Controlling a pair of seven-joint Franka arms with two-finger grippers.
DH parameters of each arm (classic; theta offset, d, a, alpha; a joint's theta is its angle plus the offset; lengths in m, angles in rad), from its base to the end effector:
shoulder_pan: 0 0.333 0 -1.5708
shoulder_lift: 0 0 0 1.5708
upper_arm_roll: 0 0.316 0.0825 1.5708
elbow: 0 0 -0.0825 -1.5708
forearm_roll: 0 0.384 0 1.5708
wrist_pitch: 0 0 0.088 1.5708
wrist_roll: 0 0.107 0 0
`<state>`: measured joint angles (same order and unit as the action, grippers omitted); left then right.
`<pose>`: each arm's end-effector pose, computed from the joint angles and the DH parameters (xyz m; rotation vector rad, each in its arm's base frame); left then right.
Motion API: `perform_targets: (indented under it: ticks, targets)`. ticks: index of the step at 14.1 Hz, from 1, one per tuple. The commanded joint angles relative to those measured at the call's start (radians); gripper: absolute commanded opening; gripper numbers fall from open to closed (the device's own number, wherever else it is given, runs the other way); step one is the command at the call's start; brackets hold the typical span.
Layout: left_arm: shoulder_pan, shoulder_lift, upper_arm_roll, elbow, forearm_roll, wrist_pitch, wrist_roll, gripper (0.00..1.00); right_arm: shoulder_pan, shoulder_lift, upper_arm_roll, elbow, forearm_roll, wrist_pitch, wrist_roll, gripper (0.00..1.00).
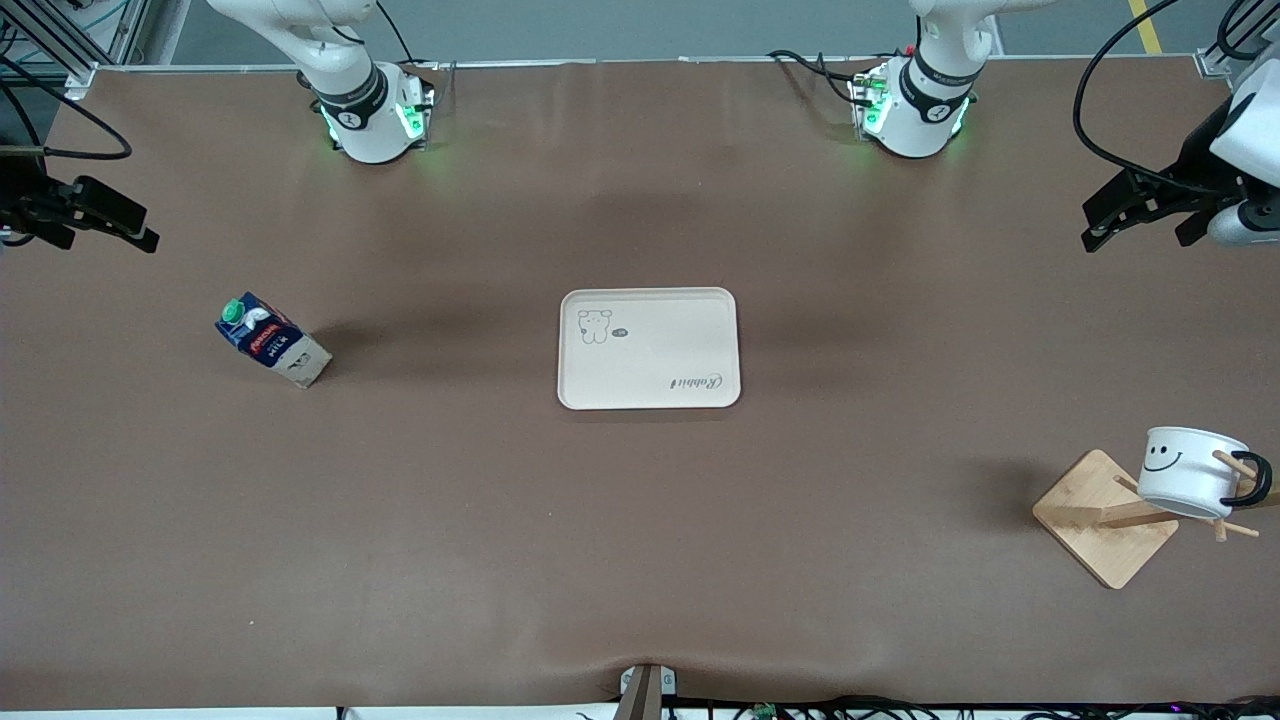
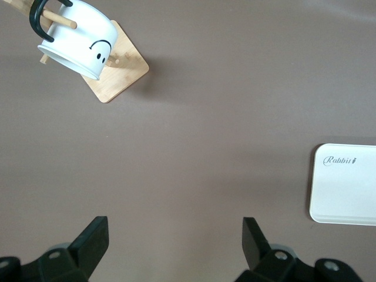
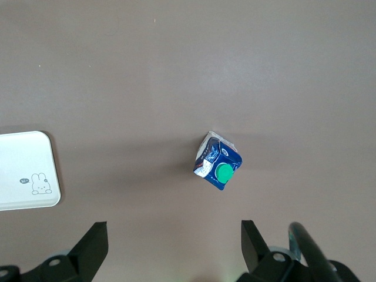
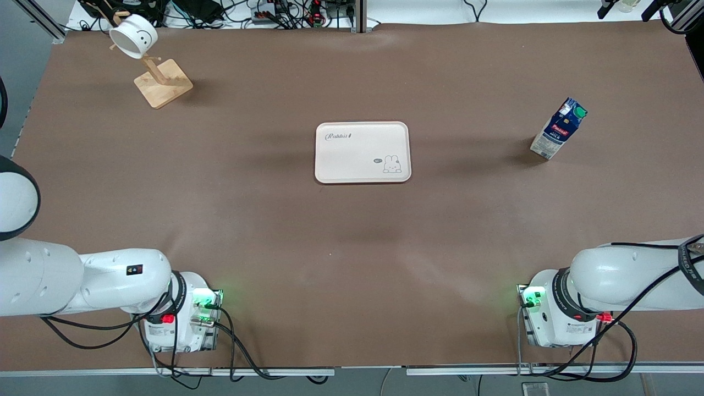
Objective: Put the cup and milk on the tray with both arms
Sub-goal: 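Move the right gripper toward the milk carton while the left gripper approaches the mug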
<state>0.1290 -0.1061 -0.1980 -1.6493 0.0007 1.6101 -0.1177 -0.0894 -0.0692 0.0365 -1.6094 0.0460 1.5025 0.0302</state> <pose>0.5241 -0.0421 0.6470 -3.1235 -0.0767 -0.1040 0.5252 -0.0219 0.6380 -3.0947 0.1253 0.0577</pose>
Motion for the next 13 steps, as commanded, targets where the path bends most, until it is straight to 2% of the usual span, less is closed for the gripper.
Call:
perform_targets:
  ticks: [1,3,5,10,11,13]
  targets:
    - [0.004,0.011,0.000,0.028,-0.008,-0.013,-0.002,1.00,-0.027,0.011,0.019,0.023,0.003,-0.012,-0.006,1.00]
    - [0.006,0.012,0.008,0.032,-0.008,-0.013,-0.002,1.00,-0.027,0.011,0.019,0.023,0.003,-0.012,-0.006,1.00]
    - [0.032,0.034,0.023,0.075,0.001,-0.013,0.000,1.00,-0.027,0.011,0.019,0.023,0.003,-0.012,-0.006,1.00]
    - [0.128,0.046,0.022,0.063,-0.008,0.007,-0.013,1.00,-0.029,0.022,0.017,0.023,0.002,-0.012,-0.003,1.00]
    - [0.141,0.036,0.022,0.039,-0.011,0.028,-0.019,1.00,-0.030,0.028,0.017,0.025,0.002,-0.010,-0.003,1.00]
    - [0.156,-0.039,0.022,-0.097,-0.021,0.170,-0.090,1.00,-0.041,0.038,0.017,0.029,0.000,-0.005,-0.007,1.00]
